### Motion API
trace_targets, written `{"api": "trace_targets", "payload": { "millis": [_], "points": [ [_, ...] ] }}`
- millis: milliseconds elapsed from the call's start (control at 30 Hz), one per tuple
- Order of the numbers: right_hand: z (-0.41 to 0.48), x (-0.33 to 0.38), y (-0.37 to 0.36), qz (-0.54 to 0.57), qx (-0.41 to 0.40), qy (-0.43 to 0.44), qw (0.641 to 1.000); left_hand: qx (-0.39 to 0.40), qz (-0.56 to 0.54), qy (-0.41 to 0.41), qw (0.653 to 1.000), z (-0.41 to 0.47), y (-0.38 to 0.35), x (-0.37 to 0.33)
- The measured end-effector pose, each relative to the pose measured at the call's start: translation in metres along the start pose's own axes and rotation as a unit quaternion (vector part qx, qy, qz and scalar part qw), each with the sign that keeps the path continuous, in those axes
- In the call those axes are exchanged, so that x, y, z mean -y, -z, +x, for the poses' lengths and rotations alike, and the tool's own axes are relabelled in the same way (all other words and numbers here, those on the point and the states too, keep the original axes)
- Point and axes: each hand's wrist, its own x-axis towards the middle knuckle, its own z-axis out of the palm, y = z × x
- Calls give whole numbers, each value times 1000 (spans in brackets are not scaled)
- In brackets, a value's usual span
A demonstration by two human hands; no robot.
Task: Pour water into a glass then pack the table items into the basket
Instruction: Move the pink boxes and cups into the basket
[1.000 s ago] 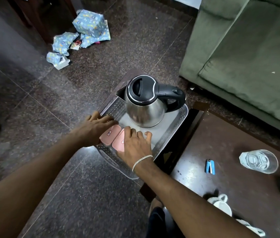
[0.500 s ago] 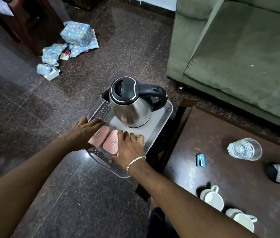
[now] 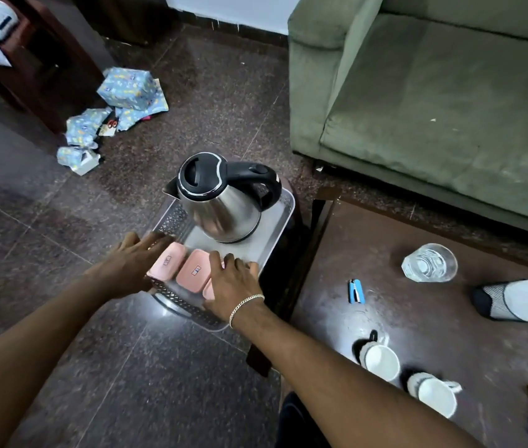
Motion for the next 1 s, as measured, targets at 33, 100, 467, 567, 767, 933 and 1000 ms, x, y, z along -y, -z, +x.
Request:
{"api": "trace_targets", "payload": {
  "millis": [33, 100, 467, 567, 767, 933, 1000],
  "points": [
    [-3, -1, 5, 7, -3, 4, 1000, 1, -5, 2, 1000, -2, 5, -4],
    [-12, -4, 18, 15, -21, 14, 1000, -13, -23, 10, 1000, -6, 16, -15],
    [-162, -151, 74, 121, -203, -59, 970, -226, -120, -132, 958, -1, 23, -189],
    [-216, -219, 71, 109, -195, -119, 967, -184, -166, -161, 955, 12, 4, -257],
    [-296, -293, 49, 86, -103, -254, 958, 14, -183, -178, 967, 29, -52, -385],
    [-315, -296, 26, 4, 5, -326, 946, 73, -183, -91, 976, 25, -87, -454],
    [-316, -294, 16, -22, 28, -324, 946, 62, -186, -56, 979, 26, -92, -469]
  ]
}}
